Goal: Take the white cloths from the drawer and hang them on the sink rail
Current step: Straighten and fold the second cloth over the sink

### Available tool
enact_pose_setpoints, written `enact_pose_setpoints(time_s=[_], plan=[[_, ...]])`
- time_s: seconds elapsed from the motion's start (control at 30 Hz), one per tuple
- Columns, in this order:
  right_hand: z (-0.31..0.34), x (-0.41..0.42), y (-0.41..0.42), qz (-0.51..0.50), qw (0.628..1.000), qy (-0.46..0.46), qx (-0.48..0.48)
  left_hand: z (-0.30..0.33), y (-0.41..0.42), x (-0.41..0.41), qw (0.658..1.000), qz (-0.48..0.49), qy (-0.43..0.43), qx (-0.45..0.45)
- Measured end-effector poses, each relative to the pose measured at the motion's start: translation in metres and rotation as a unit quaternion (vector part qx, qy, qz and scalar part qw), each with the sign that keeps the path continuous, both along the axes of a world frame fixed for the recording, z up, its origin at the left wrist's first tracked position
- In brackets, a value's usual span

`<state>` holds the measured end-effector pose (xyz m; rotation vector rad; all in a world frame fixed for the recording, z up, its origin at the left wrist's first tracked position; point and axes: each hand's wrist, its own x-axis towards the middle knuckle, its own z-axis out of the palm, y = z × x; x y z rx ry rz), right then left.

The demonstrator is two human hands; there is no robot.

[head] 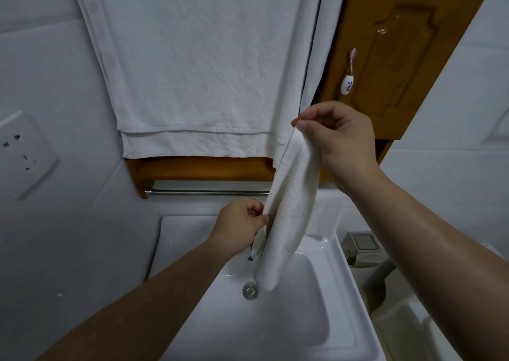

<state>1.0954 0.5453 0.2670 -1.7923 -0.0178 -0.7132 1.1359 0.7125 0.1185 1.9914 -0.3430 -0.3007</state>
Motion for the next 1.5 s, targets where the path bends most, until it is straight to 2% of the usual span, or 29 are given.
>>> enact_pose_setpoints(time_s=[0.17, 0.4, 0.73, 0.87, 0.93, 1.0, 1.1, 1.2, 1.37, 1.5], plan=[[0.006, -0.004, -0.002, 0.012, 1.000, -0.009, 0.012, -0.005, -0.002, 0.001, 1.000, -0.008, 0.018, -0.018], [0.007, -0.006, -0.009, 0.014, 1.000, -0.016, 0.022, -0.012, -0.003, 0.001, 1.000, 0.011, -0.005, 0.018], [0.006, -0.007, -0.019, -0.022, 1.000, -0.014, 0.011, -0.014, 0.000, -0.003, 0.992, -0.070, -0.033, 0.097], [-0.011, -0.004, -0.045, -0.111, 0.989, 0.057, -0.082, -0.006, 0.019, 0.005, 0.990, -0.032, -0.045, 0.126], [-0.028, -0.003, -0.062, -0.151, 0.976, 0.117, -0.105, -0.002, 0.033, 0.016, 0.994, 0.003, -0.025, 0.110], [-0.046, -0.004, -0.074, -0.168, 0.964, 0.172, -0.114, 0.002, 0.042, 0.025, 0.991, 0.023, -0.043, 0.127], [-0.066, -0.009, -0.081, -0.147, 0.952, 0.238, -0.128, 0.009, 0.045, 0.033, 0.982, 0.003, -0.094, 0.166], [-0.079, -0.014, -0.085, -0.084, 0.949, 0.287, -0.100, 0.009, 0.051, 0.038, 0.972, -0.007, -0.127, 0.198], [-0.087, -0.022, -0.095, -0.016, 0.937, 0.347, -0.042, 0.009, 0.068, 0.053, 0.963, 0.002, -0.124, 0.239], [-0.094, -0.024, -0.100, -0.028, 0.929, 0.354, -0.104, 0.015, 0.066, 0.051, 0.944, -0.046, -0.167, 0.282]])
